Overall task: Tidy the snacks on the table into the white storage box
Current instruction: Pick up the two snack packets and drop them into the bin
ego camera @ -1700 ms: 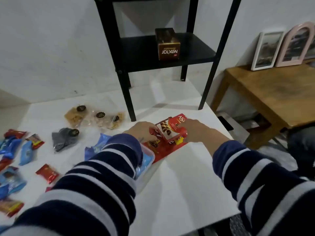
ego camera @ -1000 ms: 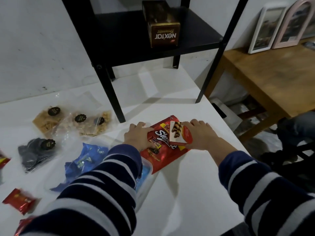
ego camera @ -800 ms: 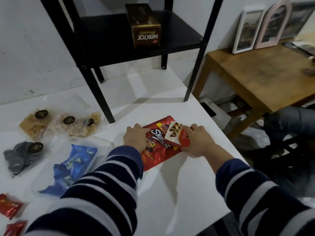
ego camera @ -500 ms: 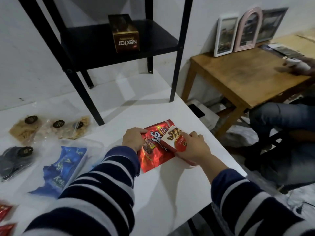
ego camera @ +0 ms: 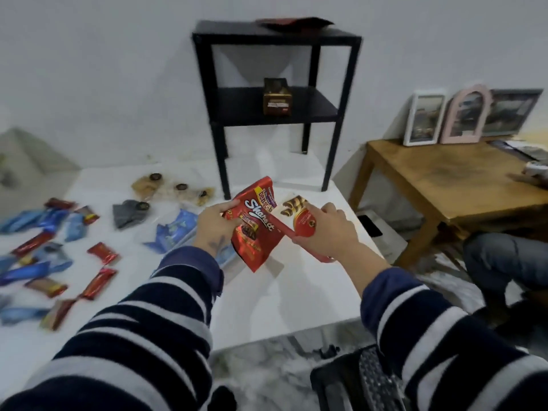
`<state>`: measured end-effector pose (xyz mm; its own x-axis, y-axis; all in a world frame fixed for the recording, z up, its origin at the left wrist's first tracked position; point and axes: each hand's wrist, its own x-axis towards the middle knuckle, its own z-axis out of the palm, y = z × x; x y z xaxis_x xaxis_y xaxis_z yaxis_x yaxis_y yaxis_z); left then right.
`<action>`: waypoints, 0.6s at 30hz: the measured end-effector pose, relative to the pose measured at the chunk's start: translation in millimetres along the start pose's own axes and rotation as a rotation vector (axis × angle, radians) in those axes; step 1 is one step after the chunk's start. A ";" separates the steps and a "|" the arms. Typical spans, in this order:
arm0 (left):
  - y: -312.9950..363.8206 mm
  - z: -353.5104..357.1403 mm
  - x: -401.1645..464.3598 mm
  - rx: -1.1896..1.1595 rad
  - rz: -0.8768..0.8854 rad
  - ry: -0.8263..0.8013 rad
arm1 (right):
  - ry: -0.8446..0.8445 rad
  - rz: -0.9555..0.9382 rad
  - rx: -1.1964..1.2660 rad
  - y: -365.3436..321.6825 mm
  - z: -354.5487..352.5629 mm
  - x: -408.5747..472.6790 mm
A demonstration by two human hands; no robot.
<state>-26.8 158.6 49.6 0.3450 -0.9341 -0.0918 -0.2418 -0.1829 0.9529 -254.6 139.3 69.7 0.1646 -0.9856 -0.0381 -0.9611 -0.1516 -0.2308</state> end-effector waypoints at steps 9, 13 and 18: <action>-30.6 -158.8 -101.3 0.031 -0.126 0.427 | -0.110 -0.370 -0.019 -148.7 17.1 -38.5; -55.8 -232.2 -156.4 0.013 -0.188 0.583 | -0.158 -0.528 -0.040 -229.5 34.4 -69.5; -95.9 -328.5 -237.3 -0.085 -0.276 0.785 | -0.201 -0.718 -0.098 -341.1 61.2 -124.8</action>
<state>212.4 498.4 74.9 0.9210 -0.3682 -0.1271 0.0026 -0.3205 0.9472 66.3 318.5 93.7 0.7868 -0.6107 -0.0896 -0.6159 -0.7674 -0.1781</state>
